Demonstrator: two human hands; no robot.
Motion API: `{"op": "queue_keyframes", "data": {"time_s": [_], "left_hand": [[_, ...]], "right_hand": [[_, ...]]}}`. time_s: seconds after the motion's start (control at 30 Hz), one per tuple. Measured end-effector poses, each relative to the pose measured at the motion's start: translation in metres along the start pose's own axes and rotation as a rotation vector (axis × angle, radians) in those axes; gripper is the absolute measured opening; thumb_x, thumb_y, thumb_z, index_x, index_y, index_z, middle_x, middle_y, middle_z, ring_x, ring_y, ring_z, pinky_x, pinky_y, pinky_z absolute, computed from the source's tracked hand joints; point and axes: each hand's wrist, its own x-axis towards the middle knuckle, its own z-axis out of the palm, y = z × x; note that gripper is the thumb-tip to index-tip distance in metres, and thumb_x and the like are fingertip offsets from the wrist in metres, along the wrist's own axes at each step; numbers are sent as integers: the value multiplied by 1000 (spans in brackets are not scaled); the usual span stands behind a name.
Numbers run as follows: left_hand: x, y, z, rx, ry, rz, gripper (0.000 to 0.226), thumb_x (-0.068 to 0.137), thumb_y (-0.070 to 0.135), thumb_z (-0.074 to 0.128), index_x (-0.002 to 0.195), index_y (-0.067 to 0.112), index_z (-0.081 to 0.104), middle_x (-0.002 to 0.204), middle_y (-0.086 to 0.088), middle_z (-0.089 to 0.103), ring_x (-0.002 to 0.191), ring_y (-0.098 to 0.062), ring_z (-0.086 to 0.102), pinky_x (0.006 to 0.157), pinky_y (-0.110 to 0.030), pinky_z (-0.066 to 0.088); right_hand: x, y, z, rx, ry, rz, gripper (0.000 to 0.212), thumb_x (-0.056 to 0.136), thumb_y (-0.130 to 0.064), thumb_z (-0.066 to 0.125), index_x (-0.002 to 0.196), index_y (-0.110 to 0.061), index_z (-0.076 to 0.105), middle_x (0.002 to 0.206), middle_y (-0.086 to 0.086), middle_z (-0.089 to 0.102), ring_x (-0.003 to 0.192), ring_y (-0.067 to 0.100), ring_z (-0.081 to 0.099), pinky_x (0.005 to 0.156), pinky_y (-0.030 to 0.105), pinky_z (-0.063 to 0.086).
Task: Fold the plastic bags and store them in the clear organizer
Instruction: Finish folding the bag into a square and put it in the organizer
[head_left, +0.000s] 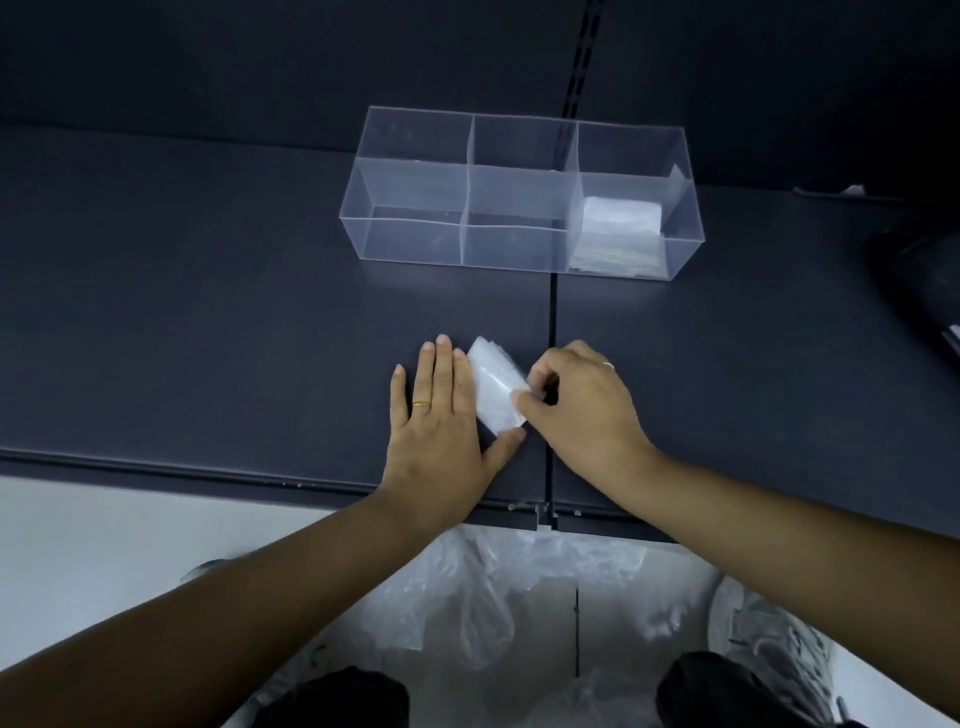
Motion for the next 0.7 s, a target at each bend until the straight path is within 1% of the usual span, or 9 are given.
{"op": "queue_keyframes", "data": {"time_s": [0.1,0.2,0.3,0.37,0.43,0.5,0.53,0.6,0.7], "left_hand": [[-19,7,-4,-238,-9,-10,101,74,75,-2,150,9,-11,160,-6,-15,142,-13,-24,114,-35,-19],[-23,4,-26,-609,16,-46,110,66,81,21,152,17,-4,160,4,-7,142,-2,-13,116,-31,-10],[-7,-1,-59,-602,57,239,112,66,78,47,151,27,-3,153,20,-2,140,5,-12,115,-25,-11],[9,-1,-75,-554,-38,409,89,69,61,69,144,31,33,140,23,35,133,9,18,115,-20,3],[20,1,-84,-641,-57,402,35,74,38,78,104,26,65,95,22,60,96,7,47,95,-19,35],[30,0,-87,-775,-15,323,7,78,26,77,79,26,70,75,12,66,78,-2,56,73,-17,44],[34,-2,-87,-819,16,281,8,79,24,76,74,27,70,73,10,68,73,-3,58,68,-15,45],[42,-8,-88,-886,80,186,10,80,26,74,71,29,70,71,10,68,68,0,59,63,-7,43],[47,-16,-83,-880,182,81,13,83,27,71,72,31,67,70,11,66,69,3,58,63,-2,40]], "right_hand": [[3,-4,-14,264,-49,57,19,80,-16,69,73,-25,54,73,-11,58,64,4,54,62,22,45],[0,-3,-29,325,-121,-7,25,80,-7,68,78,-25,51,70,-11,56,57,1,47,57,15,39],[-9,-5,-47,266,-221,-165,28,80,-5,70,88,-26,52,72,-8,60,61,0,50,59,11,40],[-13,-6,-58,269,-273,-255,31,79,-5,71,93,-26,54,80,-9,64,65,2,54,61,12,42],[-12,-3,-68,268,-259,-268,32,79,-5,72,97,-27,57,80,-9,66,65,5,56,61,12,43],[-4,5,-81,262,-197,-199,29,78,-6,74,95,-27,63,72,-8,65,60,0,54,60,10,43],[3,10,-88,270,-163,-154,24,78,-6,75,90,-25,67,68,-10,64,58,-3,53,59,10,43],[23,20,-106,319,-72,-77,17,78,-6,76,79,-22,70,66,-14,64,60,-4,53,62,11,45],[66,31,-132,488,103,17,16,79,-5,75,78,-19,68,79,2,68,71,8,61,73,23,53]]}}
